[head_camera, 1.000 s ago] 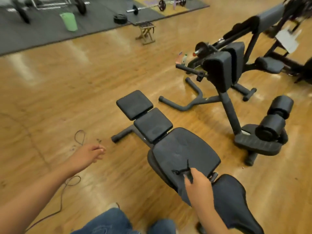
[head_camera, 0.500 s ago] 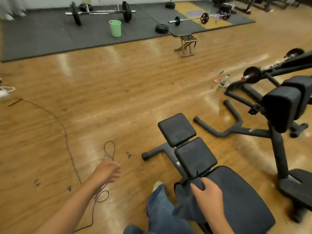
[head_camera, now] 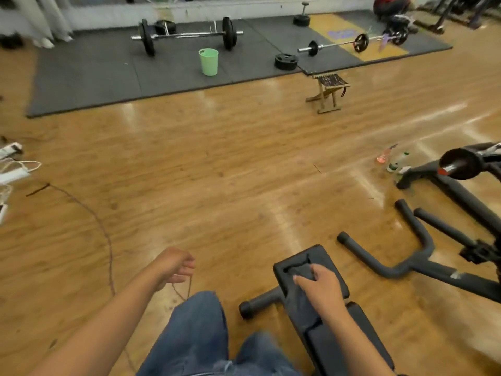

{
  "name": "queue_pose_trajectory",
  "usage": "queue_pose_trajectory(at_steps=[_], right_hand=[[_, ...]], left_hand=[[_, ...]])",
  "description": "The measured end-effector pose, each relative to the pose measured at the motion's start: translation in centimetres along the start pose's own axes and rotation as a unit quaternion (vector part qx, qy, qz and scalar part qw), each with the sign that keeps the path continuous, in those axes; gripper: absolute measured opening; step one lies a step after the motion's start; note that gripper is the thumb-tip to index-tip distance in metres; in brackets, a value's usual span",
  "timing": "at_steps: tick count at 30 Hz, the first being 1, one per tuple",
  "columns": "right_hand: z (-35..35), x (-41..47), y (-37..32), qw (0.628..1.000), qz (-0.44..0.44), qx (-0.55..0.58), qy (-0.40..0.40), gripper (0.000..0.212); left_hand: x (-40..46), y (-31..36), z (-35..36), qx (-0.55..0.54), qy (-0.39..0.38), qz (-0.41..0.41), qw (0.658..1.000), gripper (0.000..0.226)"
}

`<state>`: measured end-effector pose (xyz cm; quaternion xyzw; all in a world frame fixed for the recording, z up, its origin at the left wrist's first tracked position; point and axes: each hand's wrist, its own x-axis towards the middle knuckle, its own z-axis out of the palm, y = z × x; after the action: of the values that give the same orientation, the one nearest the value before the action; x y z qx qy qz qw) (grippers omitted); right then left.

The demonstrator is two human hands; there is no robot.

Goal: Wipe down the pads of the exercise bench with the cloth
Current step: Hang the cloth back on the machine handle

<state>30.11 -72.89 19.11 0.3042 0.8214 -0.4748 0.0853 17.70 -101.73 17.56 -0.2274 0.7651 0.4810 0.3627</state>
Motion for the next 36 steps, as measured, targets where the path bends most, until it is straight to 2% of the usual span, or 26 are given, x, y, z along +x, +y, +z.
queue_pose_trajectory(at_steps=[1,2,3,4,6,8,10,15,18,24,32,36], right_hand=[[0.4,2.1,-0.8,1.000,0.007,0.010,-0.004,0.038],[0.7,4.0,-2.1,1.000,0.016,0.018,-0.015,0.018],[1.1,6.0,-3.3,0.999,0.026,0.029,-0.019,0.013],[1.4,7.7,-4.8,0.999,0.035,0.035,-0.016,0.025],[2.0,11.6,-6.9,0.999,0.022,0.049,-0.004,0.016],[2.3,15.2,-9.2,0.997,0.028,0.071,0.028,0.040],[2.3,18.2,-10.8,0.993,0.056,0.075,0.070,0.044],[0.5,22.7,-13.6,0.978,0.112,0.113,0.132,0.034],[-0.9,24.9,-13.8,0.961,0.154,0.161,0.167,0.027],[-5.2,30.6,-12.2,0.923,0.217,0.214,0.237,0.024],[-15.9,39.4,-8.1,0.878,0.251,0.255,0.320,0.020],[-22.1,41.9,-6.5,0.844,0.261,0.285,0.371,0.029]], left_hand=[[1.4,1.6,-0.2,0.004,-0.003,-0.005,1.000,0.021],[2.9,3.2,-0.5,0.010,-0.007,-0.006,1.000,0.021],[4.6,5.1,-0.7,0.018,-0.007,-0.005,1.000,0.021],[6.5,7.0,-1.0,0.029,-0.010,0.000,1.000,0.023],[10.3,11.2,-1.4,0.049,-0.022,0.021,0.998,0.024],[13.7,15.5,-1.8,0.064,-0.037,0.041,0.996,0.022],[16.2,19.9,-2.1,0.079,-0.051,0.052,0.994,0.021],[20.3,29.8,-1.0,0.138,-0.100,0.090,0.981,0.013],[22.5,34.3,1.6,0.169,-0.135,0.093,0.972,0.017],[26.4,42.3,10.7,0.265,-0.206,0.097,0.937,0.020],[29.9,55.7,28.4,0.379,-0.264,0.167,0.871,0.020],[28.7,60.5,38.2,0.439,-0.328,0.193,0.814,0.023]])
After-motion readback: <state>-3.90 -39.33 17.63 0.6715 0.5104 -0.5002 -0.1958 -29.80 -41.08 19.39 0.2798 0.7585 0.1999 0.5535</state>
